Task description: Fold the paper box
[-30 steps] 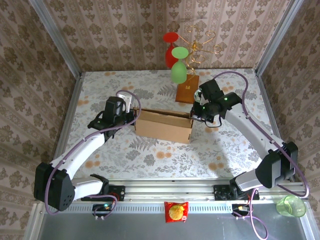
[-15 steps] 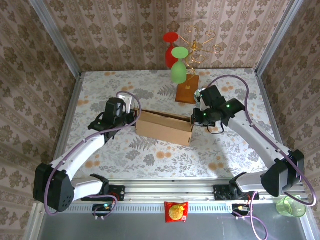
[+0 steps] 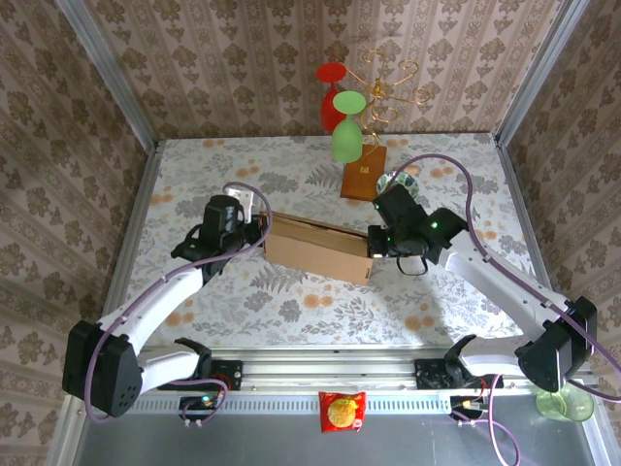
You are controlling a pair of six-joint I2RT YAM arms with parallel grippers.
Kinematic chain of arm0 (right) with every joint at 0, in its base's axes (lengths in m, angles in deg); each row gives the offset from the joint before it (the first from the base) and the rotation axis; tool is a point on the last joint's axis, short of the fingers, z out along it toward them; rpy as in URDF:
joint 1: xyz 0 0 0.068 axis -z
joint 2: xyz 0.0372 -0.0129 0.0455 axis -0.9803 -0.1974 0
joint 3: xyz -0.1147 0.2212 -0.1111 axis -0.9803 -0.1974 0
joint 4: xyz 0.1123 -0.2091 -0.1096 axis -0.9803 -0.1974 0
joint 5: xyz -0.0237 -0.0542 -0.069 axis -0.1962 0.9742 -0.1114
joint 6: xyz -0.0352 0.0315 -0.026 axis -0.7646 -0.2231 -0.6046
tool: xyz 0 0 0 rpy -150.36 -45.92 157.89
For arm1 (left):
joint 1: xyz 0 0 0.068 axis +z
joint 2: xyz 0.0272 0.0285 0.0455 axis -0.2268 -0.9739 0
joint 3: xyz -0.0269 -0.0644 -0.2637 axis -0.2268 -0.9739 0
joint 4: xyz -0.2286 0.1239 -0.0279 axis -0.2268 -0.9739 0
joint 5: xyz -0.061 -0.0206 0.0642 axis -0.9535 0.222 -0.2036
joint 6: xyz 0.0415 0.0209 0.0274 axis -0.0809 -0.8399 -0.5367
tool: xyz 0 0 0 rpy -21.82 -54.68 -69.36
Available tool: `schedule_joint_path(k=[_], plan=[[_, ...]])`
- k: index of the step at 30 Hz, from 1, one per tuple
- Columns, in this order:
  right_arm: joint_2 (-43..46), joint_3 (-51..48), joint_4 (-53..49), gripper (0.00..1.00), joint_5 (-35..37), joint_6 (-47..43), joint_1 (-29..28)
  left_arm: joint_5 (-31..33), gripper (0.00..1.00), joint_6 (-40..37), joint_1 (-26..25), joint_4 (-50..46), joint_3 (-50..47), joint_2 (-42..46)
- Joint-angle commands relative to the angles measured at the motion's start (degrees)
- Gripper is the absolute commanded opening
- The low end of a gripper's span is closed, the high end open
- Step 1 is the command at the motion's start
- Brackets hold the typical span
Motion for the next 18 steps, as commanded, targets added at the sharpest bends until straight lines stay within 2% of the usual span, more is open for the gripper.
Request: schedule_joint_path(k=[1, 18], plan=[[1.6, -3.2, -1.7, 0.0, 4.4, 2.8, -2.2, -1.8, 0.0, 2.6, -0.7, -1.8, -2.0, 0.6], [1.8, -7.5, 0.1, 0.0, 12.3, 4.4, -8.0, -2.6, 0.01, 7.0, -0.5, 0.7, -4.7, 3.3]])
